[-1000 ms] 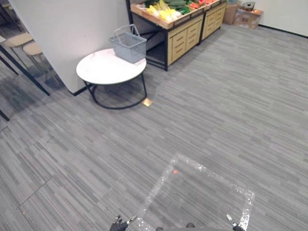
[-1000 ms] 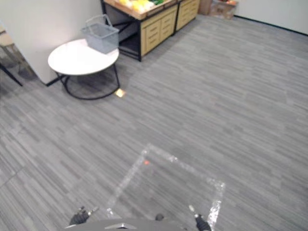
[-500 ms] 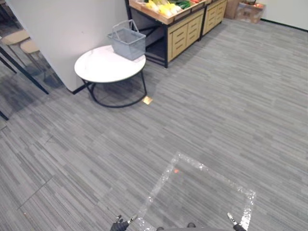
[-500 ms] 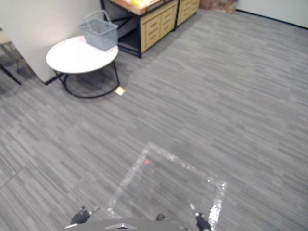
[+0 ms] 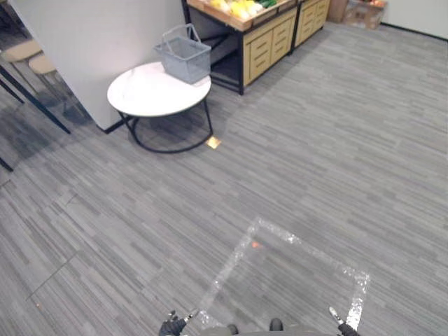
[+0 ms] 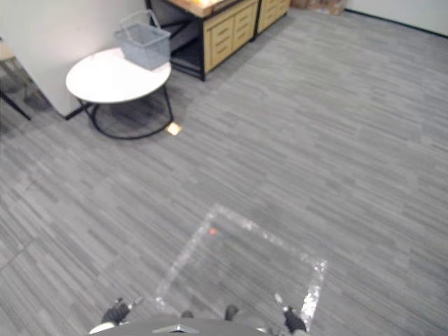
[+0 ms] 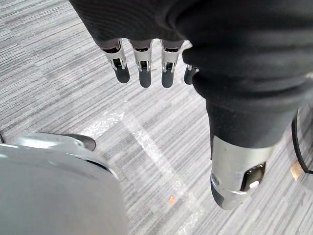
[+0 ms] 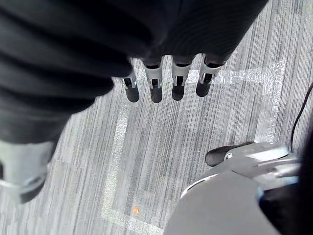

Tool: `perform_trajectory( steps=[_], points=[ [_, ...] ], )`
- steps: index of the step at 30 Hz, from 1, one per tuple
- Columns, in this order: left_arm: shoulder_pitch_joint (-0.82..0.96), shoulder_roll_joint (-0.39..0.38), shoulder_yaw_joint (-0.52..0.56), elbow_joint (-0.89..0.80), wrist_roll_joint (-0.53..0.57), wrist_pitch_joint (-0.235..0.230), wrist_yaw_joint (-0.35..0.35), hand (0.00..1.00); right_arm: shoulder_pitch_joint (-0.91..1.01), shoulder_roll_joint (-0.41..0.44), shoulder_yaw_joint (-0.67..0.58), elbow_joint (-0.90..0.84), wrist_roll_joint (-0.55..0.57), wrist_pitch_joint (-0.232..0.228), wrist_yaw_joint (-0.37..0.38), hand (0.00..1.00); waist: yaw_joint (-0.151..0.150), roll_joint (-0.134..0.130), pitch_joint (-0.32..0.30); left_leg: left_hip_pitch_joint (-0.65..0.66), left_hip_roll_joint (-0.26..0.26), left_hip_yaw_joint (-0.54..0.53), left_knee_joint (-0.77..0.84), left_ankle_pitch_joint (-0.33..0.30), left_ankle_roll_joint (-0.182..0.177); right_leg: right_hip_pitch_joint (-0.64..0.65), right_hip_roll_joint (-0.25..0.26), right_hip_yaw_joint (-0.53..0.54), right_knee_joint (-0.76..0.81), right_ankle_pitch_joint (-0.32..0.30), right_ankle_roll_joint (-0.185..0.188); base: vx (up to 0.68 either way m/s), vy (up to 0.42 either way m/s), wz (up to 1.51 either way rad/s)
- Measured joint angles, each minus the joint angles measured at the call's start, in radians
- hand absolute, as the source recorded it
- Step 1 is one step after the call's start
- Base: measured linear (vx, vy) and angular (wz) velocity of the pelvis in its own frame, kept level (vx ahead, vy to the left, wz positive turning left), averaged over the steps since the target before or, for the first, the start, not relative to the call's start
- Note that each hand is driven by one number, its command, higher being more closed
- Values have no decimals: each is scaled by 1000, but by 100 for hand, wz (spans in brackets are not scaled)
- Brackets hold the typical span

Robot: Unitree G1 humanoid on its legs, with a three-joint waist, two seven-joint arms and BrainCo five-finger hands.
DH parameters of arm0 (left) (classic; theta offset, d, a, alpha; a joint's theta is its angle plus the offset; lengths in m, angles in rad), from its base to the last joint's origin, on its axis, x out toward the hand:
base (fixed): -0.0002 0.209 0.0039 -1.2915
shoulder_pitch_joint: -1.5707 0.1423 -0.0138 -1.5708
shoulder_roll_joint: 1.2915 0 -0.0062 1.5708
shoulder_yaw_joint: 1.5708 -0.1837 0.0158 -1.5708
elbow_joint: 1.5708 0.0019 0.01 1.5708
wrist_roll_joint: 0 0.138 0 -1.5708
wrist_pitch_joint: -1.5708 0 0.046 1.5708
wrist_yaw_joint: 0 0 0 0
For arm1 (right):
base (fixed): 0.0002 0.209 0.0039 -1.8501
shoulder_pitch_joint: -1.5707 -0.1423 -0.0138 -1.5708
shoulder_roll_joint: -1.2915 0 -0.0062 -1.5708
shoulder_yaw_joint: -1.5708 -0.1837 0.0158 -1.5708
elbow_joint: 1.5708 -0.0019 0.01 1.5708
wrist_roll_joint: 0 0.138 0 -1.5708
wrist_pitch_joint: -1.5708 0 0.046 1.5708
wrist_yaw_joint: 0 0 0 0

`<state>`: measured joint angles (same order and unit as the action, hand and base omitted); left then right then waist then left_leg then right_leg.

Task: Pick vegetable in the basket

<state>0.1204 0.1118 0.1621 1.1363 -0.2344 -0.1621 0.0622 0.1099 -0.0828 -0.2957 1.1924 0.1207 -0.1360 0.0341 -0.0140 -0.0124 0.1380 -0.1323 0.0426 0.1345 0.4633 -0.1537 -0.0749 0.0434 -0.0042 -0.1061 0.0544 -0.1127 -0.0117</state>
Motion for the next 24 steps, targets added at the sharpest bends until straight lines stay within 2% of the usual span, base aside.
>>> perform_trajectory(
  steps=[1, 2, 5, 6, 8, 10, 11, 13, 14, 15, 16, 17, 18, 19, 20, 21, 22, 23, 24],
  points=[
    [-1, -12, 13, -4, 0, 0, 0, 0, -2, -5, -1, -2, -2, 0, 0, 0, 9, 15, 18, -45, 19, 0, 103, 6, 2, 4, 8, -1, 18, -11, -4, -49, -63, -2],
    [-2, -32, 50, -4, -19, 5, -1, 0, 2, -18, -1, -3, -3, 1, -1, 0, 20, 17, 43, -97, 34, 1, 222, 47, 2, 21, 7, -1, 40, -28, -10, -8, -36, 4],
    [3, -46, 82, -3, -47, 13, -5, 0, -5, -17, 2, -12, -3, 4, -2, 0, 20, 25, 47, -170, 60, 24, 282, -4, 11, 35, -17, -6, 54, -52, -8, 45, 4, 14],
    [4, -47, 85, -4, -50, 13, -6, 0, -9, -18, 6, -12, -3, 5, -2, 0, 22, 24, 48, -186, 60, 24, 258, -7, 14, 34, -25, -6, 53, -55, -3, 100, 42, 12],
    [10, -55, 100, -4, -58, 13, -6, 0, -16, -22, 24, -25, -4, 4, -5, 0, 33, 24, 48, -221, 59, 29, 95, 8, 17, 33, -47, -6, 54, -69, 12, 127, 74, 3],
    [16, -74, 121, -18, -61, 12, 1, 0, -13, -29, 40, -55, -6, 3, -7, 0, 45, 35, 49, -226, 73, 51, -183, 107, 4, 44, -54, -7, 54, -96, 32, 220, 141, -2],
    [25, -77, 121, -21, -61, 12, 1, 0, -15, -34, 49, -58, -6, 3, -8, 0, 47, 42, 49, -230, 85, 51, -266, 135, 2, 51, -51, -7, 55, -112, 41, 222, 160, -6],
    [41, -78, 121, -16, -54, 20, 1, 0, -23, -39, 57, -58, -15, 2, -9, 0, 48, 50, 45, -231, 115, 56, -331, 162, 10, 87, -50, 12, 58, -157, 59, 442, 330, -30],
    [55, -76, 121, -2, -36, 21, 1, 0, -23, -41, 56, -57, -33, 2, -9, 0, 49, 54, 35, -232, 123, 52, -318, 190, 26, 105, -56, 35, 66, -190, 70, 552, 421, -43],
    [63, -72, 120, 2, -30, 22, -1, 0, -25, -36, 57, -53, -36, 2, -8, 0, 50, 41, 29, -233, 115, 56, -292, 242, 34, 108, -77, 44, 78, -213, 78, 521, 368, -51],
    [82, -46, 119, 9, -24, 21, -4, 0, -20, -19, 57, -33, -42, 2, -6, 0, 58, -1, -12, -236, 65, 92, -255, 228, 64, 103, -141, 66, 101, -244, 71, 579, 303, -34],
    [83, -25, 113, 17, -16, 20, -1, 0, -17, 0, 56, -18, -44, 1, 2, 0, 55, -38, -55, -243, 12, 119, -254, 184, 83, 39, -188, 112, 209, -231, 72, 605, 281, -20],
    [76, -21, 106, 18, -13, 20, 0, 0, -18, 1, 49, -19, -44, -1, 3, 0, 50, -40, -57, -236, -4, 125, -255, 168, 95, 0, -203, 134, 296, -214, 86, 619, 289, 14],
    [64, -10, 82, 17, 9, 19, -1, 0, -20, 1, 32, -19, -45, -3, 4, 0, 44, -43, -55, -201, -41, 128, -257, 149, 113, -59, -221, 183, 463, -160, 100, 609, 317, 35],
    [56, 4, 50, 17, 23, 20, -4, 0, -14, 1, 25, -6, -45, 1, 3, 0, 41, -48, -55, -139, -75, 128, -270, 118, 130, -94, -239, 202, 616, -67, 110, 594, 305, 31],
    [56, 7, 38, 15, 23, 20, -4, 0, -9, 0, 24, -7, -45, 1, 4, 0, 40, -49, -54, -104, -87, 127, -273, 97, 135, -110, -246, 205, 683, 0, 118, 589, 257, 18],
    [56, 9, 20, 10, 23, 20, -5, 0, -3, -3, 25, -8, -45, -1, 7, 0, 39, -44, -44, -33, -101, 121, -285, 54, 142, -143, -252, 202, 828, 114, 150, 547, 209, 5],
    [53, 14, -3, 8, 22, 22, -7, 0, -3, -10, 28, -9, -45, -1, 12, 0, 34, -31, -36, 32, -108, 98, -290, 17, 146, -190, -247, 166, 983, 106, 149, 531, 180, 11],
    [50, 16, -11, 8, 22, 22, -8, 0, -2, -12, 29, -10, -46, -1, 13, 0, 26, -27, -36, 63, -109, 84, -297, 4, 146, -212, -241, 140, 1044, 92, 129, 499, 111, 27]
  ],
)
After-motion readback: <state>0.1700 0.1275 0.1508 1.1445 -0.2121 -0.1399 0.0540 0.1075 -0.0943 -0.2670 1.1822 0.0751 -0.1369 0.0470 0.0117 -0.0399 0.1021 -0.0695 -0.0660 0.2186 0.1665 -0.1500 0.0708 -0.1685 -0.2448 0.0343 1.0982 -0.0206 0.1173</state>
